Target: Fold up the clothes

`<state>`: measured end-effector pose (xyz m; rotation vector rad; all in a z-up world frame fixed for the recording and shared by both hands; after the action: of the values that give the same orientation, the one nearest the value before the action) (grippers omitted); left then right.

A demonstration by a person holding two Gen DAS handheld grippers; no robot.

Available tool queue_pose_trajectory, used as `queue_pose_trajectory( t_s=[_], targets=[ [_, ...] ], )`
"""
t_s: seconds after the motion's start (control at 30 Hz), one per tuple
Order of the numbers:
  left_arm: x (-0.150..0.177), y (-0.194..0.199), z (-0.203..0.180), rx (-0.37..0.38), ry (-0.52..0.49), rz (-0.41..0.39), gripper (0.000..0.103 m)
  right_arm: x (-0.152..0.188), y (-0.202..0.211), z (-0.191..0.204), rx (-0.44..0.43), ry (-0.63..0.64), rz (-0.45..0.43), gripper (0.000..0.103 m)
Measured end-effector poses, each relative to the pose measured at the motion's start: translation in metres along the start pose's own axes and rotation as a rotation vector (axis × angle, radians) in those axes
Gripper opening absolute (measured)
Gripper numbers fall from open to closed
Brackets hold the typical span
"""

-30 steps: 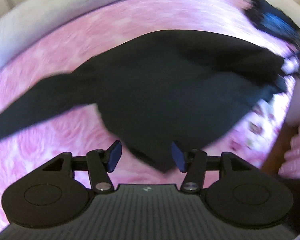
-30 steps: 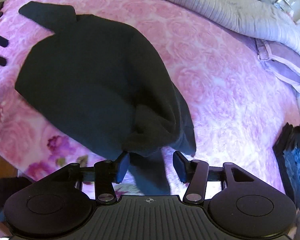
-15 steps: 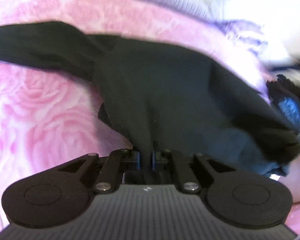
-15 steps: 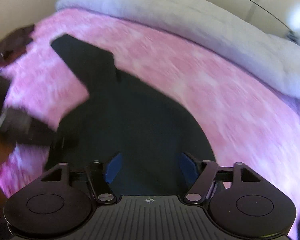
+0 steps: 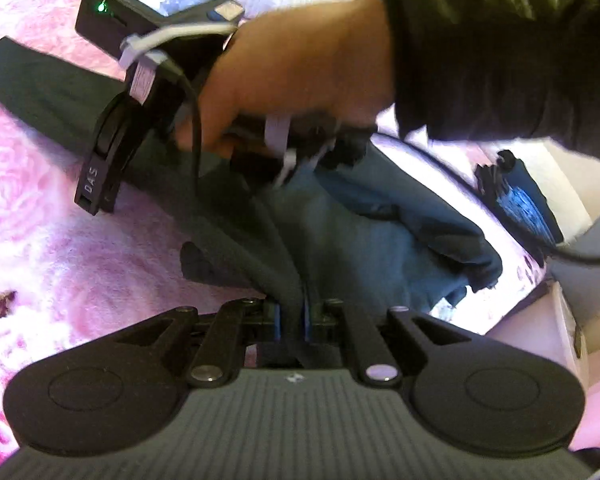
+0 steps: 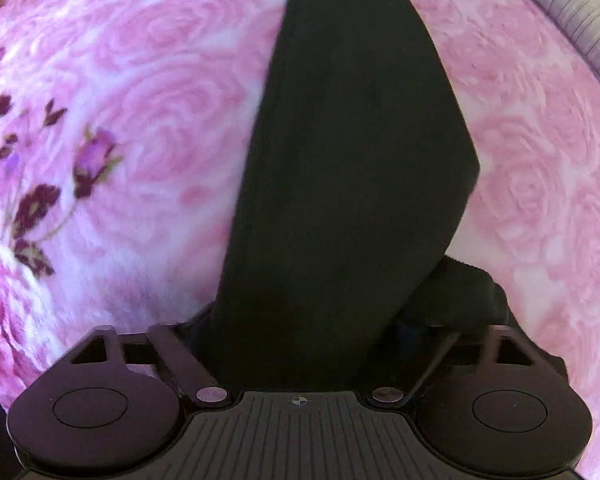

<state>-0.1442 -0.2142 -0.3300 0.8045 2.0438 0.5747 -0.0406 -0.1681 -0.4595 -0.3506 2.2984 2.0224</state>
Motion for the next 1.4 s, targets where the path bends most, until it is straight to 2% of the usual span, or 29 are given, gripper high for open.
queue_pose_trajectory(
  t_s=[0.03,0.17,0.3,0.4,0.5,0.53,0.6,0.67,0.73,0.8,0.9,1.03,1.1,1.17,1.33,1.4],
  targets=[
    [-0.002,0.001,-0.001,0.008,-0.019,0.005,0.007,0.002,0.011,-0.003,0.001,-0.031,-0.024,0.004],
    [-0.021,0.005,-0.024,0.057,-0.124,0.016,0.007,0.012,0.09,-0.043,-0.011,-0.226,-0.194,0.004],
    [-0.046,0.009,-0.063,0.12,-0.233,-0.006,0.008,0.054,0.195,-0.116,0.091,-0.435,-0.37,0.004],
    [-0.074,-0.002,-0.123,0.226,-0.319,-0.043,0.008,0.119,0.27,-0.174,0.243,-0.574,-0.445,0.004],
    [-0.09,-0.024,-0.193,0.352,-0.414,-0.05,0.009,0.211,0.327,-0.23,0.409,-0.744,-0.461,0.004],
    [-0.09,-0.034,-0.217,0.395,-0.44,-0.04,0.012,0.245,0.34,-0.245,0.471,-0.797,-0.451,0.004],
    [-0.086,-0.052,-0.255,0.471,-0.469,-0.011,0.023,0.317,0.359,-0.274,0.588,-0.905,-0.417,0.004],
    [-0.082,-0.067,-0.28,0.519,-0.483,0.019,0.029,0.394,0.362,-0.298,0.671,-1.024,-0.348,0.004],
    [-0.078,-0.08,-0.288,0.533,-0.477,0.047,0.037,0.473,0.348,-0.314,0.688,-1.179,-0.272,0.004],
    [-0.081,-0.091,-0.275,0.493,-0.462,0.071,0.042,0.545,0.33,-0.323,0.695,-1.304,-0.19,0.004],
    [-0.105,-0.128,-0.247,0.414,-0.423,0.103,0.051,0.602,0.301,-0.323,0.668,-1.412,-0.135,0.004],
    [-0.138,-0.177,-0.21,0.307,-0.368,0.143,0.056,0.67,0.263,-0.319,0.62,-1.55,-0.075,0.004],
    [-0.154,-0.201,-0.191,0.253,-0.341,0.164,0.059,0.687,0.255,-0.316,0.589,-1.566,-0.077,0.004],
    [-0.17,-0.225,-0.172,0.2,-0.313,0.184,0.065,0.686,0.248,-0.316,0.557,-1.576,-0.096,0.004],
    [-0.198,-0.316,-0.181,0.34,-0.089,0.313,0.067,0.688,0.236,-0.314,0.545,-1.593,-0.133,0.004],
    [-0.197,-0.349,-0.187,0.328,-0.106,0.365,0.067,0.697,0.239,-0.313,0.568,-1.576,-0.121,0.004]
  ],
)
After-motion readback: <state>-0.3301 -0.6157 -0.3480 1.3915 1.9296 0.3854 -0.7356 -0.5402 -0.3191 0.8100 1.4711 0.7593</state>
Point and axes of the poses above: each gripper's, at about its wrist camera, not at the fingertips, and y roughly against the way its jaws point, z to its left, x to its underside, the point moved 9 cm from there along -y, roughly the way its jaws point, and after that the axes turned 7 degrees about x, right-handed, at the moved point
